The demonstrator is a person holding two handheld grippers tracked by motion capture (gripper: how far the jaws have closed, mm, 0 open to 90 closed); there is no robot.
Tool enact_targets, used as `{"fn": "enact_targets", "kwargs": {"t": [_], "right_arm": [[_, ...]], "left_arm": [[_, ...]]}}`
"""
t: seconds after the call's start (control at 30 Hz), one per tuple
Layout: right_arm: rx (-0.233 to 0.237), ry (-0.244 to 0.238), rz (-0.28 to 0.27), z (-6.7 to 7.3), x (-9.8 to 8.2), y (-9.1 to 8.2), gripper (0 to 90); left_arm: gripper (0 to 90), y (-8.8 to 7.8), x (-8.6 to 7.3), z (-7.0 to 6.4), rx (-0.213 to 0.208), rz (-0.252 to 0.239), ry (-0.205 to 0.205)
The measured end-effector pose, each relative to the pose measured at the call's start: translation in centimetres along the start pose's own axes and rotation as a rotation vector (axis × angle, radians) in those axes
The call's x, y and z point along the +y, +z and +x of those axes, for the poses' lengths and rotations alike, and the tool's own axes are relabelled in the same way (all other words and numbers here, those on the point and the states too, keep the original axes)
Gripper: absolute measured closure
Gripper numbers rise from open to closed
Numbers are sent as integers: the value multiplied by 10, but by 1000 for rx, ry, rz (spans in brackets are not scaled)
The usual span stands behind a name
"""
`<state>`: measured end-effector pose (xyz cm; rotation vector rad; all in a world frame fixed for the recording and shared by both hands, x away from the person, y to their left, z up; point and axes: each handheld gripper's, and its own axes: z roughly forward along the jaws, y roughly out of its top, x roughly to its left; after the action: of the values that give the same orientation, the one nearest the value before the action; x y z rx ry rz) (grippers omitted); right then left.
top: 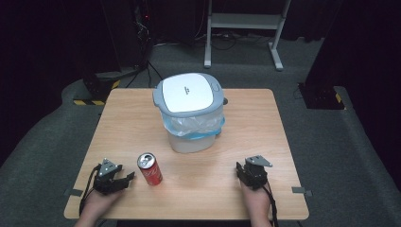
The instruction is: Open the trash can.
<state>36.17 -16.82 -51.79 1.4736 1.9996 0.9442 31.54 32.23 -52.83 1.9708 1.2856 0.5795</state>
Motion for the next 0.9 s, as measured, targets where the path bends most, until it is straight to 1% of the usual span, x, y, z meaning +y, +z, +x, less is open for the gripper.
{"fn": "enact_targets", "kwargs": {"t": [0.1,0.13,0.17,0.2,0.23,0.27,0.3,0.33,0.37,0.4,0.47,0.57,0.67,0.7,0.73,0.8,0.83,0.87,0.9], "right_arm": [[15,-6,6,5,6,4,607],[25,-17,4,10,15,8,628],[25,-17,4,10,15,8,628],[26,-21,-5,14,26,13,647],[26,-21,-5,14,26,13,647],[20,-38,-24,17,38,18,657],[20,-38,-24,17,38,18,657],[21,-44,-30,18,44,23,656],[21,-42,-31,20,50,28,656],[29,-34,-42,22,63,40,663],[29,-25,-48,24,75,51,670],[19,-23,-59,25,89,66,686],[9,-17,-48,23,100,79,694],[9,-17,-48,23,100,79,694],[6,-13,-49,21,105,86,700],[-1,-12,-44,19,111,93,703],[-1,-12,-44,19,111,93,703],[0,6,-55,19,113,95,705],[6,13,-59,17,116,98,705]], "left_arm": [[359,0,0,0,-2,0,1],[359,0,1,0,-4,1,4],[359,0,1,0,-4,1,4],[359,1,1,0,-6,1,5],[359,1,1,0,-6,1,5],[359,1,1,0,-7,1,6],[359,1,1,0,-7,1,6],[359,1,1,0,-8,1,6],[360,1,1,0,-8,1,7],[360,1,1,0,-8,1,7],[360,1,1,0,-9,0,8],[360,0,0,0,-11,2,11],[360,0,0,0,-11,0,12],[360,0,0,0,-11,0,12],[360,0,0,0,-11,0,12],[360,0,0,0,-12,0,14],[360,0,0,0,-12,0,14],[360,0,0,0,-13,0,14],[360,0,0,0,-14,-1,14]]}}
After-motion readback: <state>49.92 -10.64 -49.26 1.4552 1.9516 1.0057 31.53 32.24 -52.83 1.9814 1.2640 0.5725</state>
